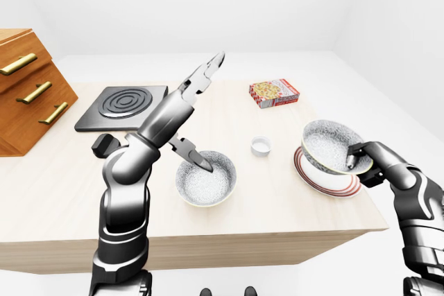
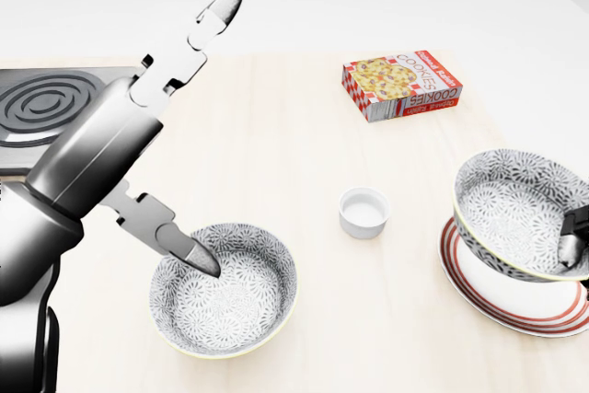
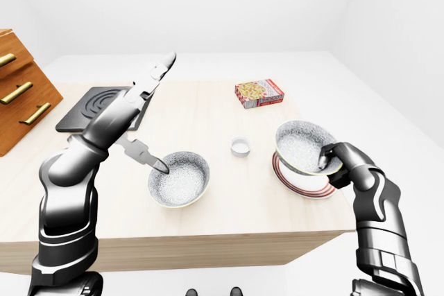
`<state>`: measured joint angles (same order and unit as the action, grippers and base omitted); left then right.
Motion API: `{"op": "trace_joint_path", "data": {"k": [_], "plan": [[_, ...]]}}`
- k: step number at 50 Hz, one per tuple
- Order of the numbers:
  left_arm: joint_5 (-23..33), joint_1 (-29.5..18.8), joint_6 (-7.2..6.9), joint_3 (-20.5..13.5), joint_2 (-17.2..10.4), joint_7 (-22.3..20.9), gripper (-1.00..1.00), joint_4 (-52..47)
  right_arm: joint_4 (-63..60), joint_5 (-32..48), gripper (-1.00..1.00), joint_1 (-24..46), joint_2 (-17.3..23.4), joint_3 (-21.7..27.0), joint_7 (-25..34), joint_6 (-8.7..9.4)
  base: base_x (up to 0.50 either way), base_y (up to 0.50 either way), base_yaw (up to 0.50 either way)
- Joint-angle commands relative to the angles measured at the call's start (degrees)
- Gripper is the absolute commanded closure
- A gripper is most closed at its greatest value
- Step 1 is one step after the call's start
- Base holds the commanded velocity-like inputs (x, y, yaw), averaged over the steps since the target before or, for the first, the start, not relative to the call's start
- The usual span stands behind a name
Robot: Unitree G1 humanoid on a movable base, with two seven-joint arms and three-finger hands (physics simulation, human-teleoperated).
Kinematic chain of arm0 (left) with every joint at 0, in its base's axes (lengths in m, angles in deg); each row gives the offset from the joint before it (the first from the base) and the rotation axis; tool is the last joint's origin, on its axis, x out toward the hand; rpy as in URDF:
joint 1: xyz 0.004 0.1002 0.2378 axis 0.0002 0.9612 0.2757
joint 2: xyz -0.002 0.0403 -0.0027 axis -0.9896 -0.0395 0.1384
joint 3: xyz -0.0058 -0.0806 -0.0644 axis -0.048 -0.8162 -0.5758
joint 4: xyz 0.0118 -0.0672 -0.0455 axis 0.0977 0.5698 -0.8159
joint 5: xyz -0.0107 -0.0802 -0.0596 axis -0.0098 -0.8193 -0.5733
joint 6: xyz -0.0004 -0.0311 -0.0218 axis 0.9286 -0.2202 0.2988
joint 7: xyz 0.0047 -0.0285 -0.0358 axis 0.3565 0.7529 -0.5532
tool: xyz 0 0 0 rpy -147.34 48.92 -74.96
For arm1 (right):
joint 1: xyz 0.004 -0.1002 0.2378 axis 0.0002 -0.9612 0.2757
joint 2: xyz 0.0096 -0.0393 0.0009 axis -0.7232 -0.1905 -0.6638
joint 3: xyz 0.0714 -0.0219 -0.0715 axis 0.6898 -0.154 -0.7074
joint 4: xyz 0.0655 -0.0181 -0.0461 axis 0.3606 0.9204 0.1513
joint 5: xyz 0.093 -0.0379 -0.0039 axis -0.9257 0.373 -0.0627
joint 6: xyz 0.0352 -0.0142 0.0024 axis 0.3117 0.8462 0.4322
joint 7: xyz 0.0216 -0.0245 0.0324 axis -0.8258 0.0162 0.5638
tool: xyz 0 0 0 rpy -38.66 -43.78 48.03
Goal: Pick the akita bowl from table center and place it on the plate.
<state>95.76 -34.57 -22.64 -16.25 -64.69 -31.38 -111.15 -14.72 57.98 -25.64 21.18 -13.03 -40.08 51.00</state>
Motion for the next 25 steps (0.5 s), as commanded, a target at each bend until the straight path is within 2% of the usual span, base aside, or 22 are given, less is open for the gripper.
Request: {"op": "trace_joint_path", "data": {"k": [1,10,23,25], "plan": [[0.38,0.64,0.0,0.24,0.39,-0.09,-1.0,-0.04,9.76,-7.3,1.0,3.95,0.85,-2.21,-6.42,-2.11,0.0,0.0,0.0],[0.34,1.22,0.0,0.25,0.55,0.07,-1.0,0.16,20.39,-6.94,1.0,7.93,2.0,-4.99,-11.36,-5.48,0.0,0.0,0.0],[0.15,2.12,0.0,0.16,0.69,0.43,-1.0,0.6,28.56,-7.76,1.0,10.67,2.72,-7.2,-15.2,-7.63,0.0,0.0,0.0],[0.21,2.57,0.0,0.32,0.84,0.6,-1.0,0.72,30.77,-7.96,1.0,11.36,2.83,-7.59,-16.13,-8.42,0.0,0.0,0.0]]}}
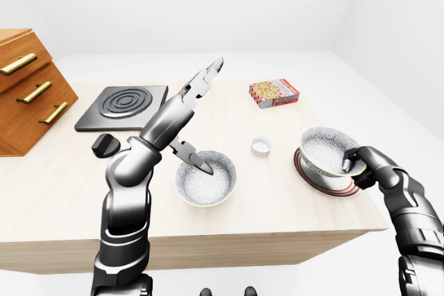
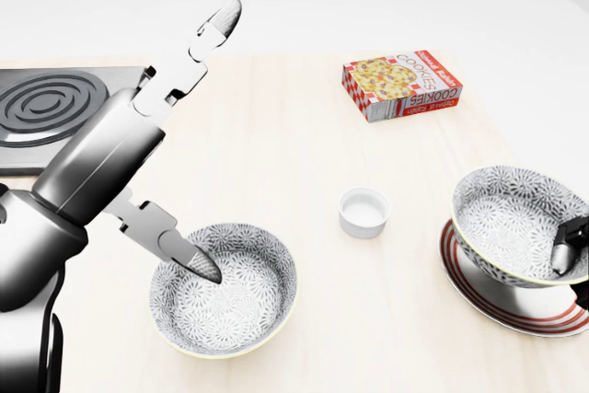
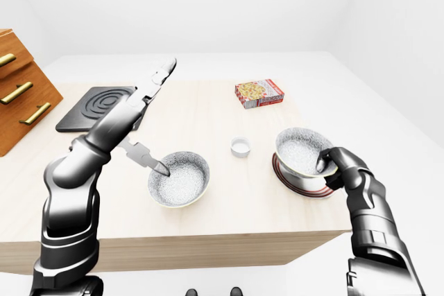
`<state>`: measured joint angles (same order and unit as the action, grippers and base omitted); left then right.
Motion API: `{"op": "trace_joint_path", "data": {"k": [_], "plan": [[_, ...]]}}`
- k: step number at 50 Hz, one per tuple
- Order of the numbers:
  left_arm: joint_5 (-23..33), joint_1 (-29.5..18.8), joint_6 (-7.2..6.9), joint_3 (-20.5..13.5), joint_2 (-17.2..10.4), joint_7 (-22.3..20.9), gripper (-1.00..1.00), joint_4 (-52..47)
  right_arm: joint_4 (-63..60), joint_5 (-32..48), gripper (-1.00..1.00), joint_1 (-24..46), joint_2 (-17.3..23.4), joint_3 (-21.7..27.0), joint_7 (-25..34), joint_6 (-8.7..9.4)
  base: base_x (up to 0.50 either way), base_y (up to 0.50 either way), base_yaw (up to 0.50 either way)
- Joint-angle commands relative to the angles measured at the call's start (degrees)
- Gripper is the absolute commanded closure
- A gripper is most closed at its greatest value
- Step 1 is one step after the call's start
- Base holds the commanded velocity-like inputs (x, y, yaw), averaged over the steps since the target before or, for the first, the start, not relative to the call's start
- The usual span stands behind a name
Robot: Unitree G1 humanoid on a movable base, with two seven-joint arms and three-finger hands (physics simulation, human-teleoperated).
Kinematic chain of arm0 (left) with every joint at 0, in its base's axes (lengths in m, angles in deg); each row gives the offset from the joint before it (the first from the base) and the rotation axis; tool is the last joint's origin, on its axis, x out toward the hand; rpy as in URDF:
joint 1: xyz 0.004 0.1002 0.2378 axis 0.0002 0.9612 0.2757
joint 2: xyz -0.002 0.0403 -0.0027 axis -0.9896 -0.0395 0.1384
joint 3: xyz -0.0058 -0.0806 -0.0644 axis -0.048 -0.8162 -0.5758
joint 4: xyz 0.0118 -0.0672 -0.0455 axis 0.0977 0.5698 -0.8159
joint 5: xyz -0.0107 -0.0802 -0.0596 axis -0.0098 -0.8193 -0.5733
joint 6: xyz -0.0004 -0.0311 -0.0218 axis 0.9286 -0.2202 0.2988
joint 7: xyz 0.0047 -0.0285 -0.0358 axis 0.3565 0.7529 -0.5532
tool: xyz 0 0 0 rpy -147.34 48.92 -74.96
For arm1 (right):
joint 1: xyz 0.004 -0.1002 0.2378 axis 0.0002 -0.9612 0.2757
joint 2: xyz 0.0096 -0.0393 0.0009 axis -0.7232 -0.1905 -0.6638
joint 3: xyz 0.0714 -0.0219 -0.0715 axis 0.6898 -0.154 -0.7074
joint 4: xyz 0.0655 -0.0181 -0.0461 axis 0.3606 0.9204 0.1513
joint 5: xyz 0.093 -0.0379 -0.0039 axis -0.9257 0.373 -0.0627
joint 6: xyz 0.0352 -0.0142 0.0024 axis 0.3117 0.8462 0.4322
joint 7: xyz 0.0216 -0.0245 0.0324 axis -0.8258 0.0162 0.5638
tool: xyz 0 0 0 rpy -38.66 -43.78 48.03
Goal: Pick the akita bowl from table center and place it on the plate.
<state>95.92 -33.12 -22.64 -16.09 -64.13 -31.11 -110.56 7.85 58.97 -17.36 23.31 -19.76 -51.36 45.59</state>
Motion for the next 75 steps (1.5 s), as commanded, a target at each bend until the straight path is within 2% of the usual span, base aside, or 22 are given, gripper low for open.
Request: {"op": "trace_joint_path", "data": {"k": [1,17,18,19,20,34,38,44,45,48,53,54,61,67,71,75], "plan": [[0.09,1.29,0.0,0.21,0.38,0.32,-1.0,-0.11,9.03,-9.17,1.0,3.25,0.86,-0.94,-5.18,-3.28,0.0,0.0,0.0],[0.46,1.58,0.0,0.33,0.56,0.04,-1.0,-0.11,13.47,-10.46,0.97,4.69,1.78,-2.44,-6.95,-3.28,0.0,0.0,0.0],[0.44,1.49,0.0,0.28,0.53,0.09,-1.0,0.2,12.89,-10.57,-0.22,4.32,1.84,-2.37,-6.21,-3.28,0.0,0.0,0.0],[0.48,1.53,0.0,0.31,0.55,0.08,-1.0,0.09,12.65,-10.58,-0.78,4.1,1.95,-2.31,-6.06,-3.28,0.0,0.0,0.0],[0.51,1.58,0.0,0.35,0.6,0.04,-1.0,-0.15,12.49,-10.47,-1.0,3.96,2.16,-2.22,-6.31,-3.28,0.0,0.0,0.0],[1.05,1.35,0.0,0.56,0.67,-0.74,-1.0,-1.86,8.65,-10.04,-1.0,2.34,2.39,-1.31,-4.14,-2.03,0.0,0.0,0.0],[1.1,0.82,0.0,0.58,0.64,-0.81,-1.0,-1.82,4.6,-10.26,-1.0,0.29,2.8,-0.12,-2.18,-0.77,0.0,0.0,0.0],[1.12,0.04,0.0,0.69,0.58,-0.92,-1.0,-2.15,-10.99,-10.78,-1.0,-6.8,1.57,4.32,4.28,3.02,0.0,0.0,0.0],[1.2,-0.09,0.0,0.75,0.55,-1.09,-1.0,-2.59,-16.13,-11.07,-1.0,-9.08,0.67,5.47,6.5,4.64,0.0,0.0,0.0],[1.16,-0.45,0.0,0.59,0.4,-1.38,-1.0,-3.24,-25.3,-10.81,-1.0,-12.75,-1.42,8.34,10.23,6.64,0.0,0.0,0.0],[0.61,-1.53,0.0,0.28,0.27,-1.26,-1.0,-3.49,-46.85,-12.03,-1.0,-18.22,-7.24,13.41,19.51,6.72,0.0,0.0,0.0],[0.53,-1.55,0.0,0.3,0.23,-1.19,-1.0,-3.49,-47.28,-11.79,-1.0,-18.24,-7.56,13.67,19.86,6.72,0.0,0.0,0.0],[-1.97,-1.23,0.0,-0.28,0.63,0.83,-1.0,-5.28,-70.73,-15.85,-1.0,-21.21,-15.01,17.09,26.7,6.72,0.0,0.0,0.0],[-4.33,0.79,0.0,-0.29,1.24,2.78,-1.0,-8.18,-82.4,-16.84,-1.0,-23.19,-18.88,16.01,26.7,6.72,0.0,0.0,0.0],[-6.01,2.3,0.0,-0.24,1.62,4.14,-1.0,-7.98,-84.79,-17.97,-1.0,-24.14,-21.17,15.47,26.7,6.72,0.0,0.0,0.0],[-7.66,4.0,0.0,-0.08,2.25,5.96,-1.0,-7.7,-84.8,-18.1,-1.0,-22.97,-23.54,11.22,25.35,6.72,0.0,0.0,0.0]]}}
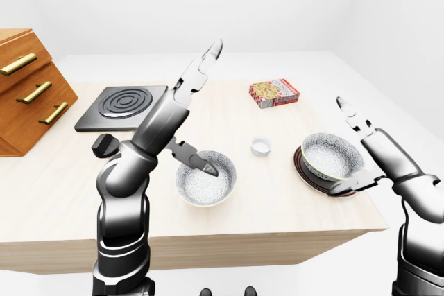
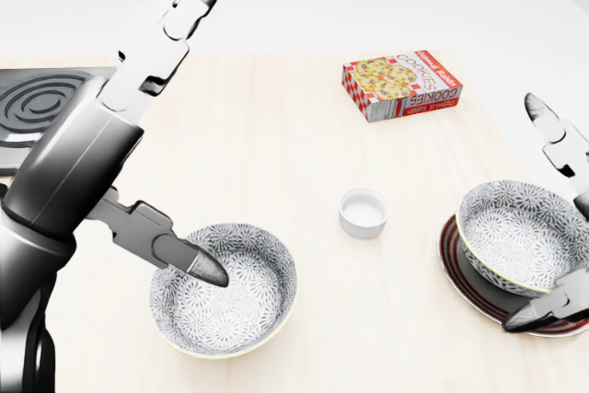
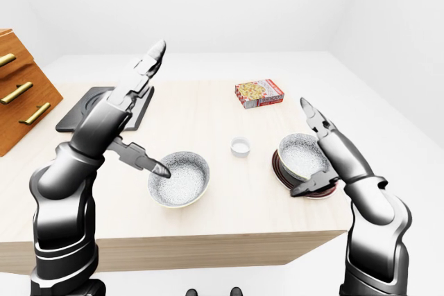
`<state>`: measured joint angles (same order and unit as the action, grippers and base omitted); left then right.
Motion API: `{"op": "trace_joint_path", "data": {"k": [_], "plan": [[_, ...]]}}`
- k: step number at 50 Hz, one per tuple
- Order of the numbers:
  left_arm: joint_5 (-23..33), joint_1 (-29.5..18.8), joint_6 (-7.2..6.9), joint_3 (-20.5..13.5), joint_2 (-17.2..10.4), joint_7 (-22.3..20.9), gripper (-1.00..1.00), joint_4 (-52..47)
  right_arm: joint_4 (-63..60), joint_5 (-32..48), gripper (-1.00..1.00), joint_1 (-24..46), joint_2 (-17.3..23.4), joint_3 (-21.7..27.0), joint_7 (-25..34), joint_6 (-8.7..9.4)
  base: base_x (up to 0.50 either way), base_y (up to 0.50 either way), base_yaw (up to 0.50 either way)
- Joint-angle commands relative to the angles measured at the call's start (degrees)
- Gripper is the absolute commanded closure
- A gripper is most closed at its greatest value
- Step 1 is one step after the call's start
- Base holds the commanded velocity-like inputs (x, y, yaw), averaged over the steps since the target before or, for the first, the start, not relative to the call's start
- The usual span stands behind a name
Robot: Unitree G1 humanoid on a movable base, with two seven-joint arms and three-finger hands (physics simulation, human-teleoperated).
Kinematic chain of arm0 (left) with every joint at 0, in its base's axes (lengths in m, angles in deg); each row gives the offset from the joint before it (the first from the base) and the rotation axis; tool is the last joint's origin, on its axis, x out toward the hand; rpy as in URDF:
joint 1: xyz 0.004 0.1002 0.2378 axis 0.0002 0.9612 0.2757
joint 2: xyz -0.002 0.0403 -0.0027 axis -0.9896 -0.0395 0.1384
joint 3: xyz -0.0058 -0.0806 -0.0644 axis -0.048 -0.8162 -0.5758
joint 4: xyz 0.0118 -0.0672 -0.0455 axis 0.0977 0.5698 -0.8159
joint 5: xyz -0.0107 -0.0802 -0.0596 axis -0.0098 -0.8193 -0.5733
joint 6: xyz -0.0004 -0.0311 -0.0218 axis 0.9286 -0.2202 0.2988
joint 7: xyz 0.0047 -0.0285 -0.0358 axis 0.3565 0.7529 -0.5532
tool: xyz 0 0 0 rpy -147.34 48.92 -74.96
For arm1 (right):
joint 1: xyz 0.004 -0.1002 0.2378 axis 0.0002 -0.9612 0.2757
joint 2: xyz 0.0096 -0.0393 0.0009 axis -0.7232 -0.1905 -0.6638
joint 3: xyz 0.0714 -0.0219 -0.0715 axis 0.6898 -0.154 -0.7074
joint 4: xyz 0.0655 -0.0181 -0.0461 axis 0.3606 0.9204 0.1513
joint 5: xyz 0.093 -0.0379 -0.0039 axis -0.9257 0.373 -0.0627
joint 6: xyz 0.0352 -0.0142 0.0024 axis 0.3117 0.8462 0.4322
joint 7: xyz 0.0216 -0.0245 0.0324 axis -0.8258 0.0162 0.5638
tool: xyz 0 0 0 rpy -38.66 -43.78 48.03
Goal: Pick the akita bowl from table center and place it on the plate.
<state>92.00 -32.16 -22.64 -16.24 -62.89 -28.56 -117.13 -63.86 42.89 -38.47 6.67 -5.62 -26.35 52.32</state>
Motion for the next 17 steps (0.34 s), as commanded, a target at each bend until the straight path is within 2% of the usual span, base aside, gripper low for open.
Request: {"op": "trace_joint_path", "data": {"k": [1,6,17], "plan": [[-4.13,3.37,0.0,0.08,1.16,3.79,-1.0,-1.23,-13.08,-2.7,-1.0,-1.32,-7.51,-3.78,-0.82,0.0,0.0,0.0,0.0],[-5.88,4.2,0.0,0.12,1.4,5.35,-1.0,-1.84,-13.23,-7.08,-1.0,0.81,-8.71,-6.69,-6.22,0.0,0.0,0.0,0.0],[-11.18,4.86,0.0,-0.83,1.85,9.17,-1.0,-5.17,-12.83,-14.06,-1.0,2.5,-9.59,-10.64,-13.92,0.0,0.0,0.0,0.0]]}}
